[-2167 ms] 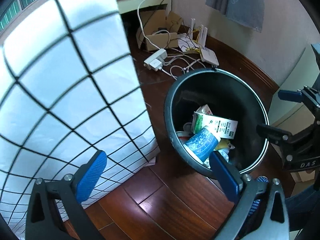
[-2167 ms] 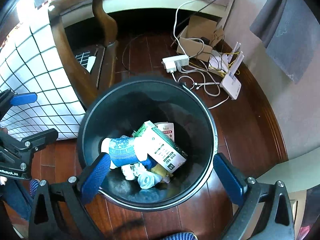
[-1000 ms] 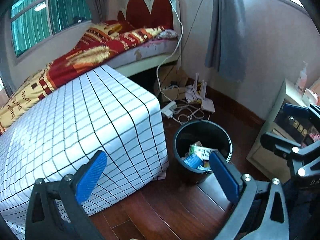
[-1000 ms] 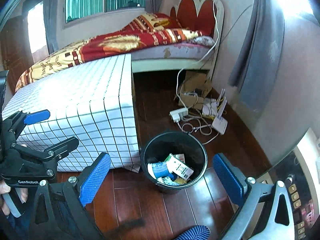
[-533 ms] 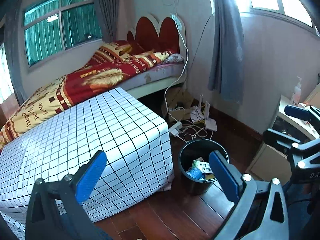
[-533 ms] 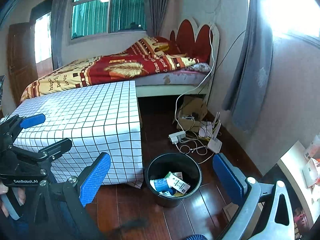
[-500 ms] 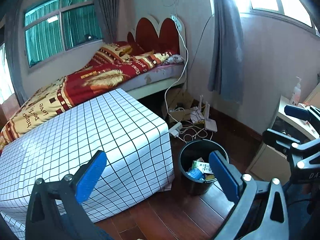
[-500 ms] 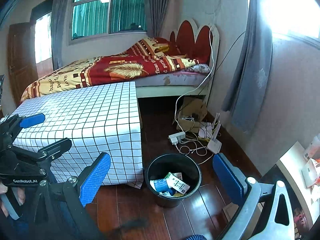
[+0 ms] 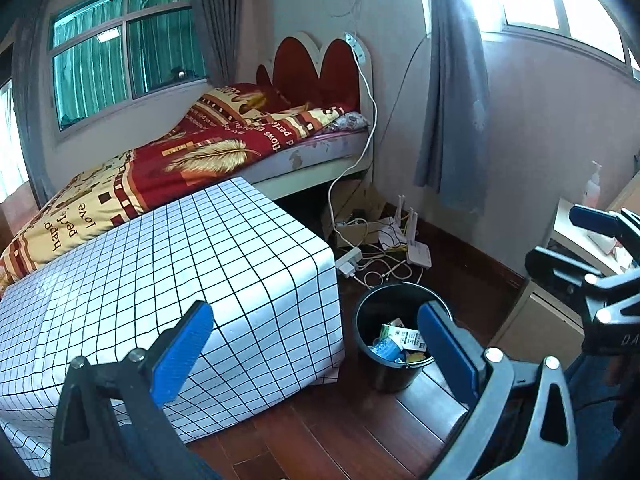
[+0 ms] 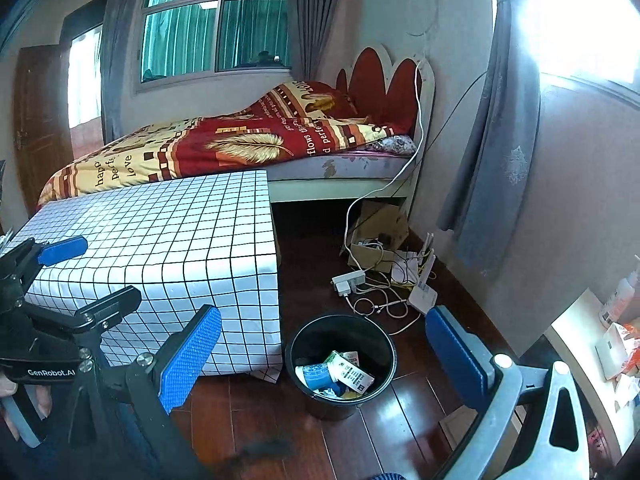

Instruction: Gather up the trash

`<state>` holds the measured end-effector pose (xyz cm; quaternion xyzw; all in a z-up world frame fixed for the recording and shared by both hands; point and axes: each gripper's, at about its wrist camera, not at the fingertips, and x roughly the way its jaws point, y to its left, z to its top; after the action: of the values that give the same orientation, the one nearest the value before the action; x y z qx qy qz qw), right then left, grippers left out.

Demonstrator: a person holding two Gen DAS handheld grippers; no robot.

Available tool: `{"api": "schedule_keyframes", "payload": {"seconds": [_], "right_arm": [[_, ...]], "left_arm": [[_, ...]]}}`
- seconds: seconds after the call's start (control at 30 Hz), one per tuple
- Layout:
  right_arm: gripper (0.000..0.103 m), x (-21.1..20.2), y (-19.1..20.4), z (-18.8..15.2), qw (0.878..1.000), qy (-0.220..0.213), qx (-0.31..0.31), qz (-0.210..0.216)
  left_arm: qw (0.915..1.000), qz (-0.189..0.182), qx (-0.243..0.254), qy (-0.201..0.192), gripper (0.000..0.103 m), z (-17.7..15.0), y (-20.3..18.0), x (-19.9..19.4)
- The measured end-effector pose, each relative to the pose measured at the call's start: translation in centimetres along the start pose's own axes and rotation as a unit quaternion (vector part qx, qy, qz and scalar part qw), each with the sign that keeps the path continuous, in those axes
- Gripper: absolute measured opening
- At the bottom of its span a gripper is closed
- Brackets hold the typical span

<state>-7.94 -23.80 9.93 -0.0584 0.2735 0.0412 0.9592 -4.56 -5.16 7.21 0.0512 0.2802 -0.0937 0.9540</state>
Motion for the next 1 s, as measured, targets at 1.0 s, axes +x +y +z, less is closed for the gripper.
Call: {"api": "schedule_keyframes", "payload": {"seconds": [1.0], "right_arm": [[0.103,-0.62,-0.79,0.32,1.0,-0.007,0.001,-0.007]], "left_arm": [[0.9999,-0.007,0.01,-0.006,0.103,0.43,-0.66,-0.12]]}}
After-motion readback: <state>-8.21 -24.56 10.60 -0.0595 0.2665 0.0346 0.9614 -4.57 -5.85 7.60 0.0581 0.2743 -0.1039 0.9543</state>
